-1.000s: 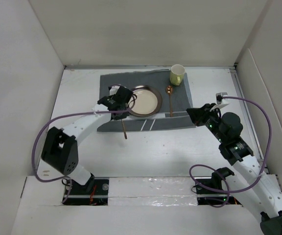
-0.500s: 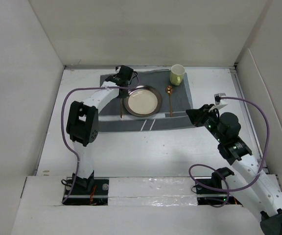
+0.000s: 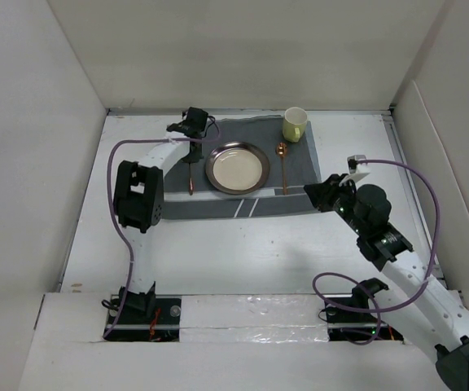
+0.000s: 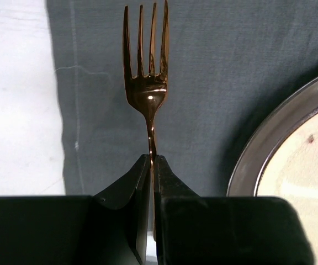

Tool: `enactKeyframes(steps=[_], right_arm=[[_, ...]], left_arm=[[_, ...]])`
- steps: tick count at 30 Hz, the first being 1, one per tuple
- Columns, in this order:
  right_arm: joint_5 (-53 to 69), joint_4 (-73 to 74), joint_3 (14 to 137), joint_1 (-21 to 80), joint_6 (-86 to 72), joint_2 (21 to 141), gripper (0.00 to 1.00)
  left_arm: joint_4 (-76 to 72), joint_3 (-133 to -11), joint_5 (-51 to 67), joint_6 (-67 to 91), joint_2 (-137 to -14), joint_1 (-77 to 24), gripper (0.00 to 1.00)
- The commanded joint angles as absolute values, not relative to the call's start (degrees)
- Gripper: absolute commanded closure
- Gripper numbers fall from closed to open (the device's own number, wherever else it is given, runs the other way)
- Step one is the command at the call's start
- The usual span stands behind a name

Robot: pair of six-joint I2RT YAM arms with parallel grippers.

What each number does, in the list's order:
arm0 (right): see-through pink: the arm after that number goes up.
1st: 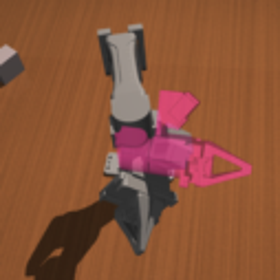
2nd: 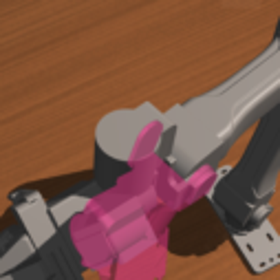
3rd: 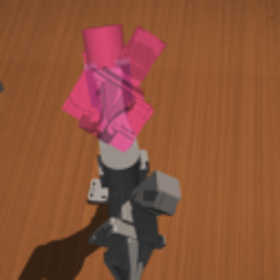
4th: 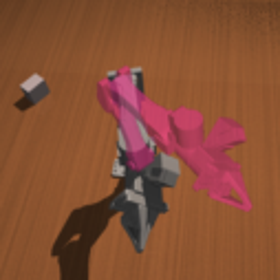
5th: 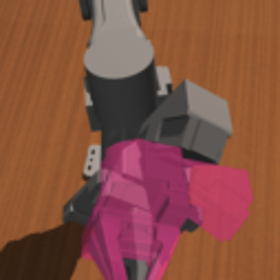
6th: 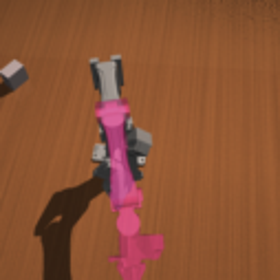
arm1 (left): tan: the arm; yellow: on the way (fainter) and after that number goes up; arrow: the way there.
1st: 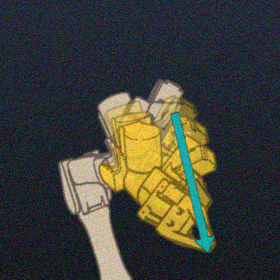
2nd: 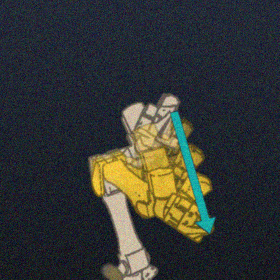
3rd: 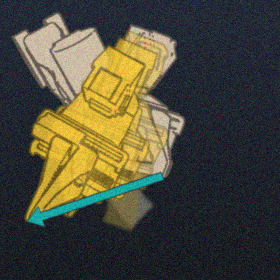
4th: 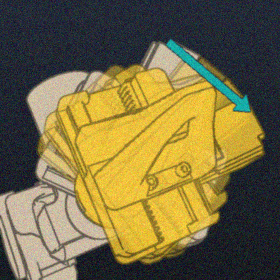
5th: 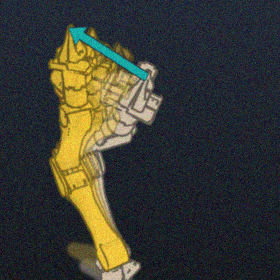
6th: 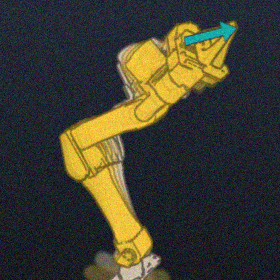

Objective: Set the dinner table for one person

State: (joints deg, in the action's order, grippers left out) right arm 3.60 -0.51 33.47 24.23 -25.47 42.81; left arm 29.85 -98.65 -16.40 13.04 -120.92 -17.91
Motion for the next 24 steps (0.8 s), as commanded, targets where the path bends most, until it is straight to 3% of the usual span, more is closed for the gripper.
enactKeyframes(steps=[1,19,22,24], right_arm=[[1.3,-3.4,33.8,25.4,-24.9,42.3,0.78],[-1.3,-4.5,34.0,27.5,-24.4,45.4,0.77],[-1.7,-4.4,34.0,27.5,-24.3,45.6,0.77],[-1.9,-4.4,34.0,27.5,-23.9,45.6,0.77]], left_arm=[[29.3,-101.9,-15.9,12.0,-121.9,-18.3,1.0],[28.6,-104.3,-17.9,12.1,-127.4,-17.1,1.0],[30.0,-104.8,-19.5,12.7,-126.0,-17.1,0.84],[29.3,-103.1,-19.3,13.6,-121.4,-17.1,0.68]])
